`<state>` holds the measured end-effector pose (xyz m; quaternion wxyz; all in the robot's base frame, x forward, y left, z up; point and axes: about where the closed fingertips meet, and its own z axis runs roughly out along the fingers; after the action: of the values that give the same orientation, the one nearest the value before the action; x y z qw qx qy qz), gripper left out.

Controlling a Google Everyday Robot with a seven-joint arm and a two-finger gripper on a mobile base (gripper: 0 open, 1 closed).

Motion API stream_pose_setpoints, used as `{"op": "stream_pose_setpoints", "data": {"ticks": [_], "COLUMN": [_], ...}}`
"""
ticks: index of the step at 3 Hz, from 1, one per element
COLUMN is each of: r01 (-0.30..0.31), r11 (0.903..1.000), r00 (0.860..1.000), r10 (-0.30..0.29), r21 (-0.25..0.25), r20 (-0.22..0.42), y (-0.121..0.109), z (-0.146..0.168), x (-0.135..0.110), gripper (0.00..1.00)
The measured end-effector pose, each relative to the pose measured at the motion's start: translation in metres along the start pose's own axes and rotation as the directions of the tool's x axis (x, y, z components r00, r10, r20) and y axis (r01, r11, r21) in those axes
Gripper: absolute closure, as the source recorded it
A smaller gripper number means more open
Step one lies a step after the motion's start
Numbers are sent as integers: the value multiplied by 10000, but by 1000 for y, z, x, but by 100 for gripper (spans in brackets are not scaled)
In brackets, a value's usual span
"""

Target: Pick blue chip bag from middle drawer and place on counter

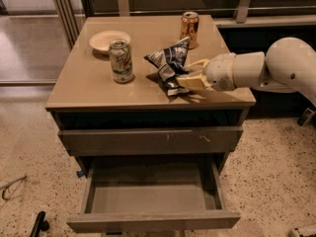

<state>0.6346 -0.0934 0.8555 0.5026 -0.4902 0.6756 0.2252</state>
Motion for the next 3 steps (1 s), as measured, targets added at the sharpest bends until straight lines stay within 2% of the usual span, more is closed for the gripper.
{"op": "stream_pose_setpoints", "data": {"ticks": [3], "r01": [0], "r11": [10000], "r00": [10000], "r10": [0], "r21": [-2], "r20": [0], "y": [0], "z": [0], "x": [0], "gripper": [13]}}
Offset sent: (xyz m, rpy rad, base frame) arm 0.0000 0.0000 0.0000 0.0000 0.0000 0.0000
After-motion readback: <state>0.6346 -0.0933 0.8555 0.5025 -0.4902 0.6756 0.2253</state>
